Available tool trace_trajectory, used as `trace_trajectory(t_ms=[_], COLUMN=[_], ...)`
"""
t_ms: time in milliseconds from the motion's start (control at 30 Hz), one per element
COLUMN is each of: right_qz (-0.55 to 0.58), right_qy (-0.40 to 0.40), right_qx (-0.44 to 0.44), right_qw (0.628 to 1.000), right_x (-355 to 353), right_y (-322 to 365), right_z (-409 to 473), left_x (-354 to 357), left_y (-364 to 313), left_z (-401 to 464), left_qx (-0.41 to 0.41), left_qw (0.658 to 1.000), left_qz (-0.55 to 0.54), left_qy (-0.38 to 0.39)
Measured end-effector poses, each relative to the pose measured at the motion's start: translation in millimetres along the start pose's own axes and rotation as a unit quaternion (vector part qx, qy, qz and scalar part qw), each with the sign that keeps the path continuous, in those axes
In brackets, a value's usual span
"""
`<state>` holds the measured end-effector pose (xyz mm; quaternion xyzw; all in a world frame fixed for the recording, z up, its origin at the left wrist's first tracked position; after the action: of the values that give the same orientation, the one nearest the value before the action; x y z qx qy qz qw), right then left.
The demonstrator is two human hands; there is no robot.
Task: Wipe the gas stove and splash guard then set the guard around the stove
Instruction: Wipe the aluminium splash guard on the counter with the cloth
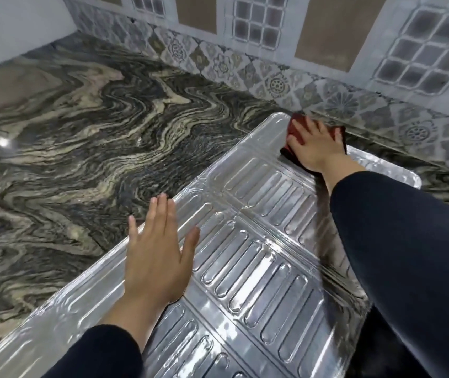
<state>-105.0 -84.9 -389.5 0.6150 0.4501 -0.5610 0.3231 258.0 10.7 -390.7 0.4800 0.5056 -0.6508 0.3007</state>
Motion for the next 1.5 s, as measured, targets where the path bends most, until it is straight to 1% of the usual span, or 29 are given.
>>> trace_trajectory(t_ms=[67,133,300,433,500,600,633,700,767,800,833,867,933,967,1033,1067,1133,1200,1267,1300,1333,1400,1433,1500], right_qz=[0.03,0.054,0.054,0.025,0.025,0.021,0.033,0.093,0.156,0.161,0.15,0.13,0.077,0.049,0.012,0.013,0.043,0.076,0.129,0.176,0.229,0.303,0.317,0.328], right_qy=[0.021,0.026,0.013,-0.015,-0.023,-0.021,-0.014,-0.017,-0.077,-0.11,-0.127,-0.125,-0.086,-0.064,-0.045,-0.053,-0.085,-0.091,-0.081,-0.072,-0.066,-0.065,-0.074,-0.109], right_qx=[0.035,0.026,-0.112,-0.226,-0.258,-0.288,-0.287,-0.257,-0.204,-0.178,-0.153,-0.133,-0.117,-0.119,-0.127,-0.127,-0.127,-0.135,-0.133,-0.13,-0.127,-0.127,-0.133,-0.147], right_qw=[0.999,0.998,0.992,0.974,0.965,0.957,0.957,0.962,0.963,0.964,0.969,0.975,0.986,0.99,0.991,0.99,0.987,0.984,0.979,0.973,0.963,0.942,0.936,0.927], right_x=[-2,-6,-9,-3,0,5,4,-5,-22,-29,-32,-34,-28,-24,-17,-17,-23,-29,-39,-48,-60,-89,-107,-145], right_y=[10,33,113,163,171,158,151,134,118,111,106,102,102,104,107,108,106,103,96,90,83,67,59,41], right_z=[1,-7,-69,-142,-175,-218,-228,-240,-241,-238,-234,-230,-223,-220,-217,-217,-217,-219,-217,-215,-213,-210,-209,-209], left_x=[0,0,1,2,2,0,0,-1,-6,-11,-17,-23,-26,-22,-13,-9,-9,-13,-17,-19,-22,-30,-39,-68], left_y=[-1,-2,-2,-1,-1,0,0,0,-3,-6,-12,-20,-40,-49,-58,-60,-63,-69,-76,-79,-84,-96,-106,-133], left_z=[-1,-1,0,2,1,0,1,4,7,9,9,8,-4,-12,-29,-34,-39,-37,-33,-30,-26,-16,-10,7], left_qx=[0.0,-0.001,0.002,0.003,0.0,-0.004,-0.007,-0.022,-0.028,-0.021,-0.006,0.016,0.044,0.036,-0.016,-0.043,-0.069,-0.072,-0.072,-0.071,-0.062,-0.036,-0.016,0.046], left_qw=[1.0,1.0,1.0,1.0,1.0,0.999,0.999,0.996,0.992,0.993,0.995,0.997,0.998,0.999,0.998,0.996,0.991,0.989,0.986,0.982,0.971,0.932,0.912,0.879], left_qz=[0.005,0.004,0.007,-0.006,-0.015,-0.023,-0.031,-0.052,-0.067,-0.074,-0.077,-0.071,-0.044,-0.039,-0.055,-0.075,-0.109,-0.123,-0.143,-0.173,-0.226,-0.359,-0.41,-0.472], left_qy=[0.003,0.004,0.003,0.0,0.007,0.021,0.03,0.07,0.1,0.092,0.068,0.037,-0.003,-0.008,-0.006,-0.009,-0.027,-0.034,-0.036,-0.035,-0.034,-0.029,-0.03,-0.051])
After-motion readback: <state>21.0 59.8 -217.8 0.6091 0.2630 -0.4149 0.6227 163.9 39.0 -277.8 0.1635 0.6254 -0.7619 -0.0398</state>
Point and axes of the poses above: each hand's wrist, its own z-axis towards the middle knuckle, its own x-axis out of the palm, y = z × x, the point moved 6 cm from there along z, towards the middle knuckle, and after that the axes turned 12 degrees about -z, right-handed, at the moved point
